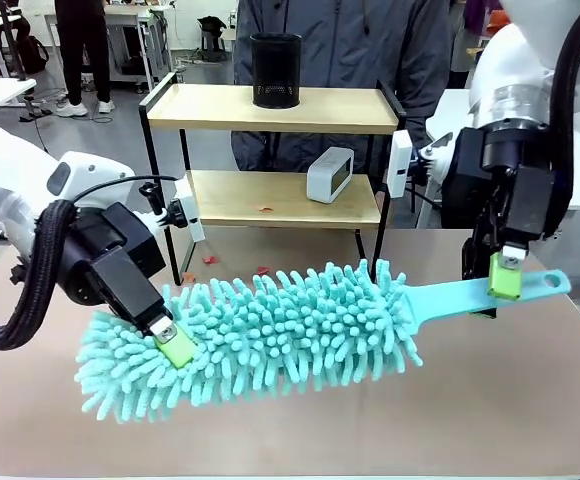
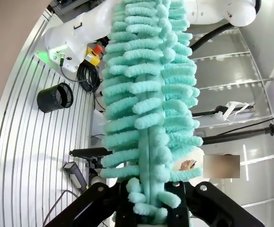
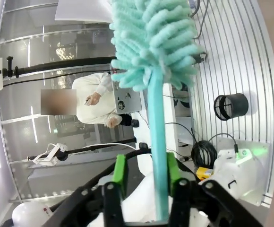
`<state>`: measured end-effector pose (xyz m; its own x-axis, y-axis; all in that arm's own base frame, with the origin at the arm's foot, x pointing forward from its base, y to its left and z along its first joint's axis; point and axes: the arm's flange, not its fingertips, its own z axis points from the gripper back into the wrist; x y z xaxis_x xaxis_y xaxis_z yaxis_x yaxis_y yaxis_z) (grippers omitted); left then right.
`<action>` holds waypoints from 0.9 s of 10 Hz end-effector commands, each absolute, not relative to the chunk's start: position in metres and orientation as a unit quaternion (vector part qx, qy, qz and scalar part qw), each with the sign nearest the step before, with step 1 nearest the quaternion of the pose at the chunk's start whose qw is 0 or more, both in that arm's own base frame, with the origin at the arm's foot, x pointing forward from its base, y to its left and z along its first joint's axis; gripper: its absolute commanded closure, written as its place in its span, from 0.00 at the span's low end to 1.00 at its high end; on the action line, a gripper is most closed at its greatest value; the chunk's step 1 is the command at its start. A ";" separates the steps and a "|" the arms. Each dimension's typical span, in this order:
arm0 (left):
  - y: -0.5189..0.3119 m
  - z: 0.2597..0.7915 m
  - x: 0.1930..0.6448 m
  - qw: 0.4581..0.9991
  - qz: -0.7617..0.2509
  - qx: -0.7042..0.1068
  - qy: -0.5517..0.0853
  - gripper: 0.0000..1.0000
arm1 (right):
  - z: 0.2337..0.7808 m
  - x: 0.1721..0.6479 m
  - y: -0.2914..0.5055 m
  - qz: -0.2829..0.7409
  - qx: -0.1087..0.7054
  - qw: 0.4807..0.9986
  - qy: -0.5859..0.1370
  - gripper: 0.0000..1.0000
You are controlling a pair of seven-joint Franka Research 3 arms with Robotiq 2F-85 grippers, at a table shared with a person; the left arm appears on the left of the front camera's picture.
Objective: Clean the shelf.
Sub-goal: Hand the Duster back to the human.
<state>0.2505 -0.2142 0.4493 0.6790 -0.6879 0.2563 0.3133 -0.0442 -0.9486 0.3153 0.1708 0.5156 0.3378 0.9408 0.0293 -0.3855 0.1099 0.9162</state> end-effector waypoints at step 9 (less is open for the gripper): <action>0.042 0.556 0.327 0.591 -0.083 -0.740 -0.310 1.00 | 0.483 0.280 -0.040 0.052 0.680 0.730 -0.047 0.00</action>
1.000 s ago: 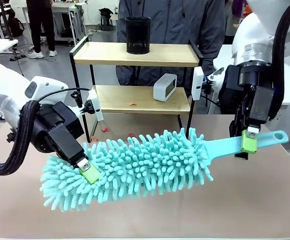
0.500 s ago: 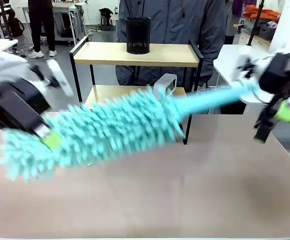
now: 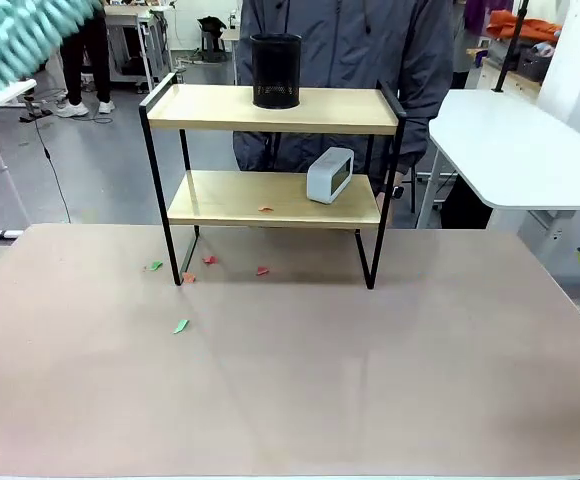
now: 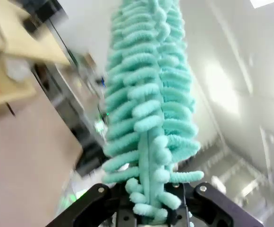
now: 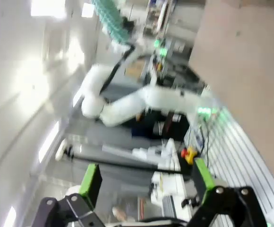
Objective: Clean the shelf.
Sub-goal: Hand the Duster back to the human.
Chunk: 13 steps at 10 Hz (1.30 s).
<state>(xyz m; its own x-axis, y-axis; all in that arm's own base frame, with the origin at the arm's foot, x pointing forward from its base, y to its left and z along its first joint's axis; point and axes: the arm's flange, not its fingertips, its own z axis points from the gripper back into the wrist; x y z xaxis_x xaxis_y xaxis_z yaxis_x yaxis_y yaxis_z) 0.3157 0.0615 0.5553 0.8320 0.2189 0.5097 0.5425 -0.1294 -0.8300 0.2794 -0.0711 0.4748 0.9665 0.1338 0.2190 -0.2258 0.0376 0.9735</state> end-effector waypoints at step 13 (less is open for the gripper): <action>0.049 0.457 0.411 0.739 0.194 -0.595 -0.249 0.84 | 0.475 0.279 -0.071 0.125 0.682 0.719 -0.034 0.00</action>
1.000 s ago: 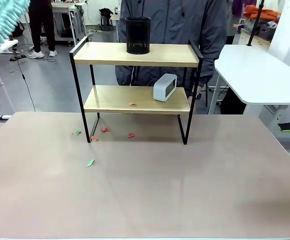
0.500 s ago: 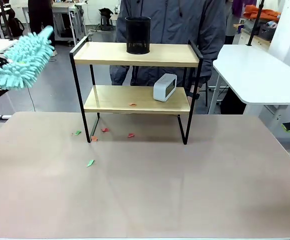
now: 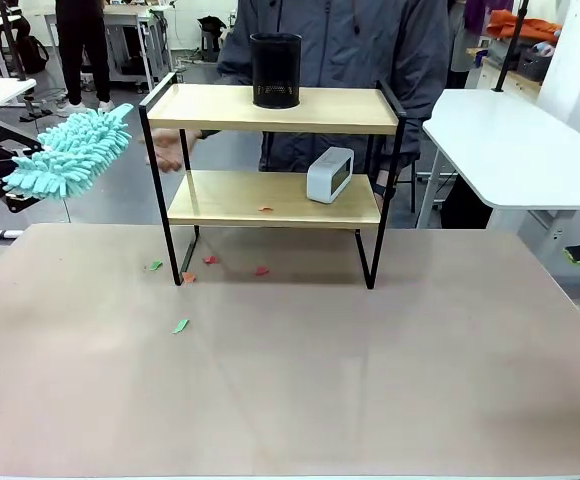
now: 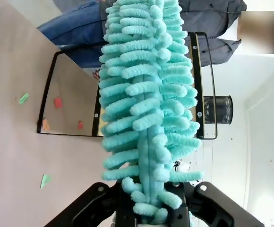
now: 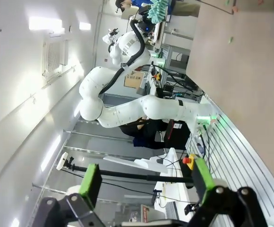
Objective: Clean the shelf.
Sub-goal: Hand the Duster back to the human.
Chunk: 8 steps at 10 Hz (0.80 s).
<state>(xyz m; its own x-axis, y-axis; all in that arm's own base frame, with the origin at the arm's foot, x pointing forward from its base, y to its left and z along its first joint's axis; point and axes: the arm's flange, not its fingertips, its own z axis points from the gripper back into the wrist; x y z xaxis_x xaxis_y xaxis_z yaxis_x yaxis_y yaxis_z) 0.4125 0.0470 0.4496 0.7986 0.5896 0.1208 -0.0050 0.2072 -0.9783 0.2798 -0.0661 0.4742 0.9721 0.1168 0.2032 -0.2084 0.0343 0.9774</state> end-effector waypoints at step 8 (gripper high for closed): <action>0.045 0.457 0.411 0.744 0.177 -0.598 -0.239 0.84 | 0.475 0.279 -0.071 0.125 0.682 0.719 -0.034 0.00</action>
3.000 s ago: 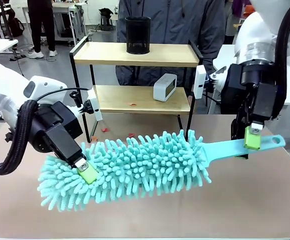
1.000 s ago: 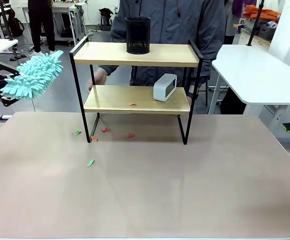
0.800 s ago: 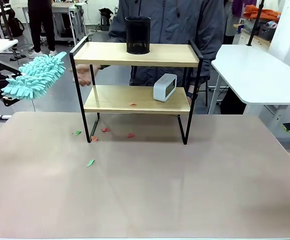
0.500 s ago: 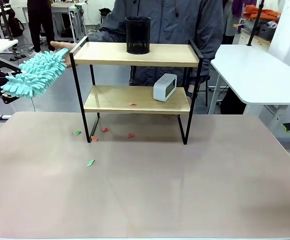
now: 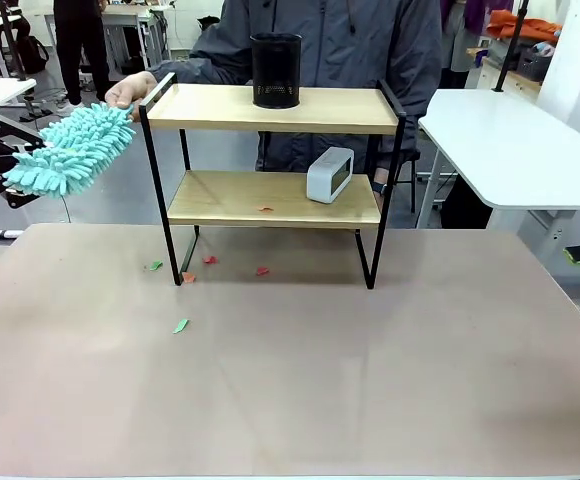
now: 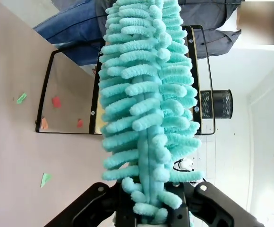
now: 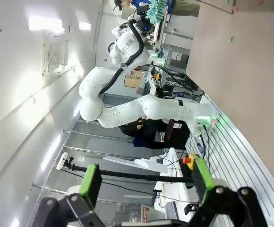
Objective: Clean the shelf.
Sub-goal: Hand the Duster back to the human.
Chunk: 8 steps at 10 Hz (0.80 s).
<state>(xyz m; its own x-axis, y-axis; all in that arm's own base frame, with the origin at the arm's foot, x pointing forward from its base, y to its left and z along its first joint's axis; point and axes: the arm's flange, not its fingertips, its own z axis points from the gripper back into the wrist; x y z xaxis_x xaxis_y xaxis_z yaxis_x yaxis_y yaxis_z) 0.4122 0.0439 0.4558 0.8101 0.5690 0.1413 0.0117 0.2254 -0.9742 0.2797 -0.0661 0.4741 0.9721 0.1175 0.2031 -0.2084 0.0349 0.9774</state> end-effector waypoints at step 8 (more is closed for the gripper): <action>0.050 0.462 0.405 0.742 0.157 -0.607 -0.239 0.00 | 0.475 0.279 -0.071 0.125 0.682 0.719 -0.034 0.00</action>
